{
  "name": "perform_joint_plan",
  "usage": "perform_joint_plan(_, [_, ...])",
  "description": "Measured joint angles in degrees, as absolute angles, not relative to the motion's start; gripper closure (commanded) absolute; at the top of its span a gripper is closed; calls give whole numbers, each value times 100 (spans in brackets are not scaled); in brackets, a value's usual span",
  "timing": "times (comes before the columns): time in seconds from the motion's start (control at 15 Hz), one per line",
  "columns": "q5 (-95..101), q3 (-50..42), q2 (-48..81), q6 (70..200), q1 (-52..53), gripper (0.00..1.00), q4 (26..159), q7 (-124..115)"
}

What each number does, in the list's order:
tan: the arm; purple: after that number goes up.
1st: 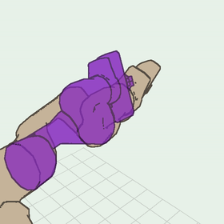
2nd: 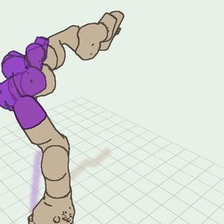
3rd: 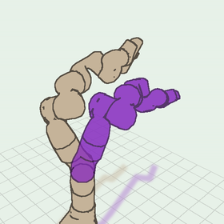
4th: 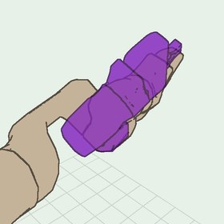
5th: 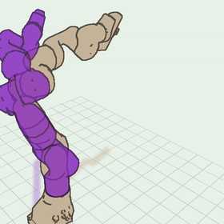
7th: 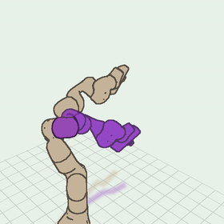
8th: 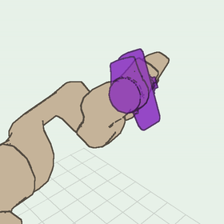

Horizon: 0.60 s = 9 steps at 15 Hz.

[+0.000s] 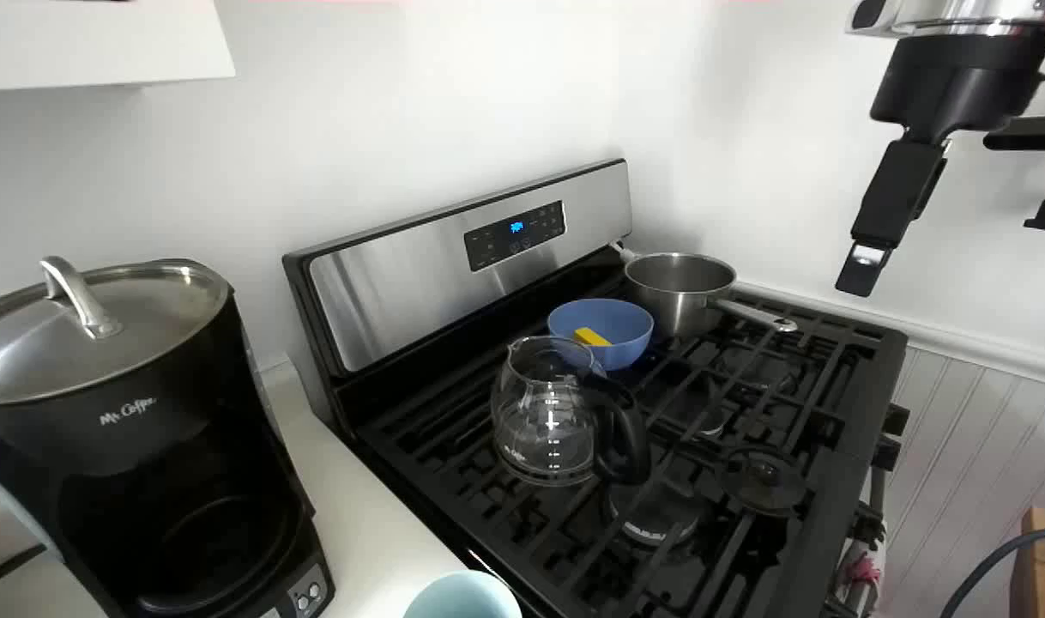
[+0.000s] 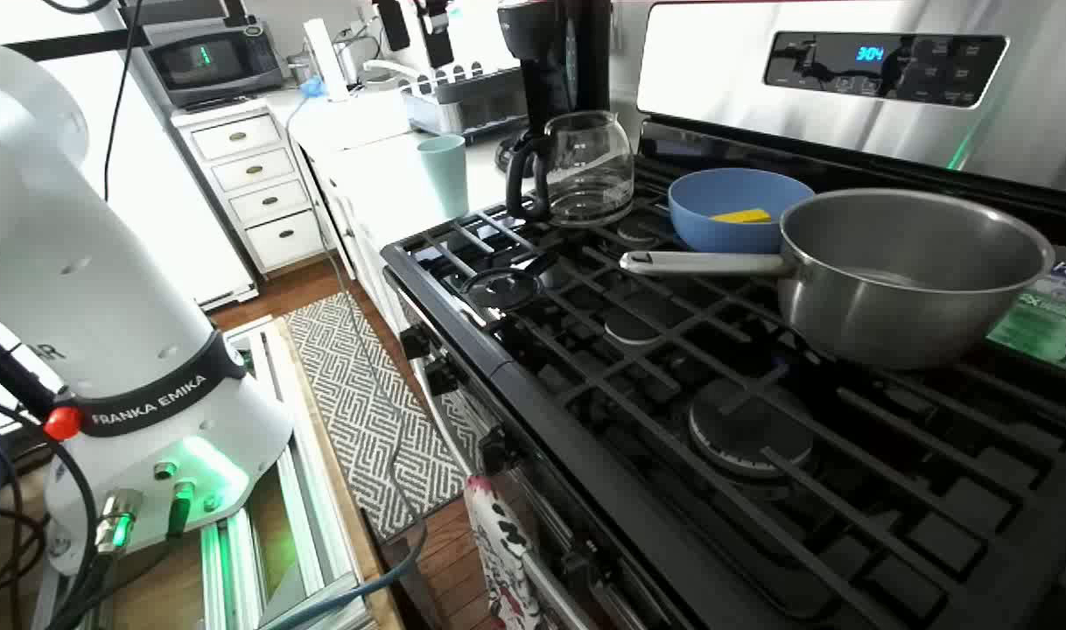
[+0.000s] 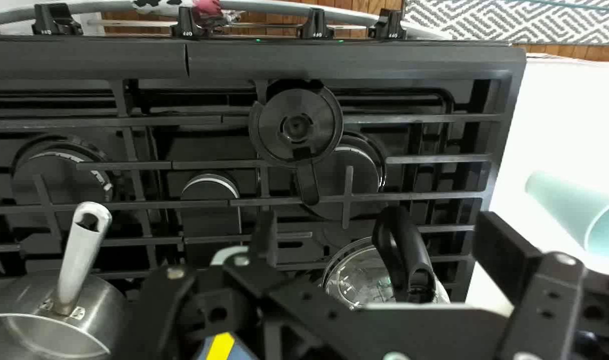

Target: Remove the yellow block from the blue bowl and put it in the silver pot

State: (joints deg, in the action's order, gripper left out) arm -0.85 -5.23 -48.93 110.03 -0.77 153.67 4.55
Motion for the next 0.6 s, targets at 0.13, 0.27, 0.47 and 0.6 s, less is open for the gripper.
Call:
perform_joint_plan(0.13, [-85, -523, -4893, 11003, -77, 0, 15367, 455])
perform_joint_plan(0.27, [-85, -521, -4888, 11031, -81, 0, 15364, 416])
perform_joint_plan(0.47, [-90, -552, -4652, 11576, -229, 0, 15197, 121])
perform_joint_plan(0.6, [-90, -641, -4192, 12004, -401, 0, 14877, -1])
